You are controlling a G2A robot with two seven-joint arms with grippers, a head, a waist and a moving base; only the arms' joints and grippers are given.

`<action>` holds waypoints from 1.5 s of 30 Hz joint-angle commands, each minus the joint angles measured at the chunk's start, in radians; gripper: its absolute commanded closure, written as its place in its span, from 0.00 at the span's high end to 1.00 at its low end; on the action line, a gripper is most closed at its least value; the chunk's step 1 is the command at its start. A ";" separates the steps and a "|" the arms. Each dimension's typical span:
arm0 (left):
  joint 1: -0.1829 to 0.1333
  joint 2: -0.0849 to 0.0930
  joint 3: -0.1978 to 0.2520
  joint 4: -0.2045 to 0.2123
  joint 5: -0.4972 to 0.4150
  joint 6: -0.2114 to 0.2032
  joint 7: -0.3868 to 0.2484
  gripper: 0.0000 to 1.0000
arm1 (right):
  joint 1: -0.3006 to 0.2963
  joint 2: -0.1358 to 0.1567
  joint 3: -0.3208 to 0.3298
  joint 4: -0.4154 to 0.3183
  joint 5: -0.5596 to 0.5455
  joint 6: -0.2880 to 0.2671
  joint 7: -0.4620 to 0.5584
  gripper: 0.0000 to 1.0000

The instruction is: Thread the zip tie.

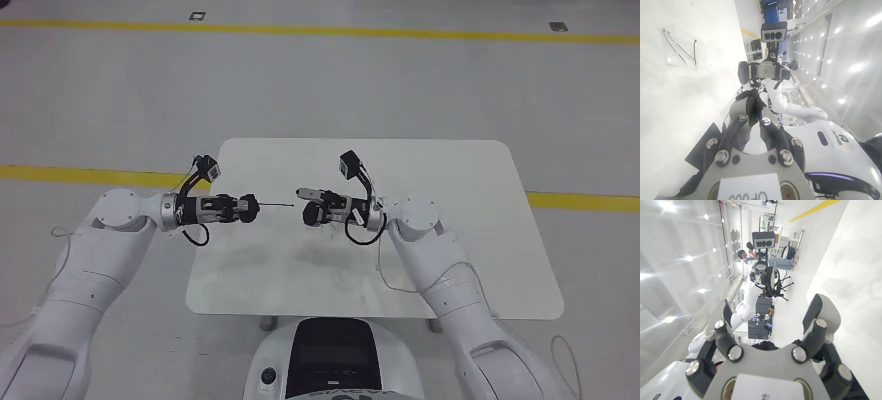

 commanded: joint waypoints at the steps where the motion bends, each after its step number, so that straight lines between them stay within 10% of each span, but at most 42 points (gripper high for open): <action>1: 0.000 0.000 0.000 0.000 0.000 0.000 0.000 0.00 | -0.008 0.000 -0.006 -0.001 0.038 0.009 -0.003 1.00; 19: 0.000 0.000 0.000 0.000 0.000 0.000 0.000 0.00 | 0.006 0.002 -0.050 0.042 0.128 -0.012 -0.043 1.00; 22: 0.000 0.000 0.000 0.000 0.000 0.000 0.000 0.00 | 0.008 0.005 -0.054 0.050 0.136 -0.027 -0.050 0.49; 45: 0.000 0.000 0.000 0.000 0.000 0.000 0.000 0.00 | 0.035 0.026 -0.109 0.101 0.174 -0.088 -0.022 0.26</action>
